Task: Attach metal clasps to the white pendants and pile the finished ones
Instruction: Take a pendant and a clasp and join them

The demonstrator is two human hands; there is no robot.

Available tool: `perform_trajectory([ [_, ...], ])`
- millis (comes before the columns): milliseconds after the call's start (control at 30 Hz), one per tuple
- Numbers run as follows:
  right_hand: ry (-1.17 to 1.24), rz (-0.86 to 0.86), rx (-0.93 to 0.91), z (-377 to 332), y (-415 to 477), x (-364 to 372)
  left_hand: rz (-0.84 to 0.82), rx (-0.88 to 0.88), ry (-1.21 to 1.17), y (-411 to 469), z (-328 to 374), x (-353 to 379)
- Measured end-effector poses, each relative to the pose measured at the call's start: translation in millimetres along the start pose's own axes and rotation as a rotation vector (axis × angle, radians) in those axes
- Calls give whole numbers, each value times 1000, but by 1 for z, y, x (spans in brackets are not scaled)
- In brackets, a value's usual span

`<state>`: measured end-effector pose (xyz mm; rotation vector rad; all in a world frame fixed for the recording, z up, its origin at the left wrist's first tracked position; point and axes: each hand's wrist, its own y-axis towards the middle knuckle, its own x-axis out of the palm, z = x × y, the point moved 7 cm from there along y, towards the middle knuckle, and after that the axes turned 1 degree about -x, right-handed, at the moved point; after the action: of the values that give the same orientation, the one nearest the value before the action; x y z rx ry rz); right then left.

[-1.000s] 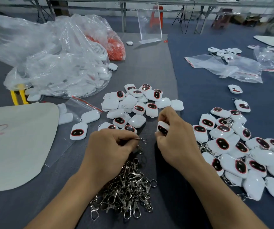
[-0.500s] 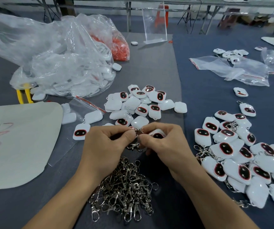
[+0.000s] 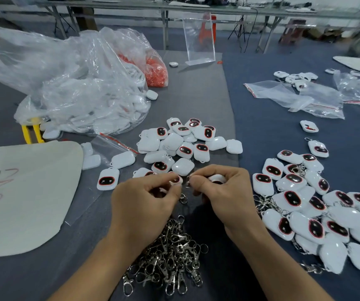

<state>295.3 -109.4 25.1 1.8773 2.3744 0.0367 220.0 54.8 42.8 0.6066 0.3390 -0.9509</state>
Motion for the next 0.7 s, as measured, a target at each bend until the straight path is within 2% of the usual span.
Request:
perform_trajectory([
  [100, 0, -30, -30, -1, -1, 2, -42, 30, -96, 3, 0, 4],
  [300, -76, -66, -44, -3, -5, 7, -95, -45, -267, 5, -4, 9],
  [500, -384, -3, -197, -12, -12, 4, -69, 168, 62, 0, 15, 12],
  [633, -457, 34, -210, -12, -10, -1, -62, 247, 43, 0, 15, 16],
  [700, -421, 44, -190, -11, -11, 0, -56, 223, 3, 1, 13, 16],
])
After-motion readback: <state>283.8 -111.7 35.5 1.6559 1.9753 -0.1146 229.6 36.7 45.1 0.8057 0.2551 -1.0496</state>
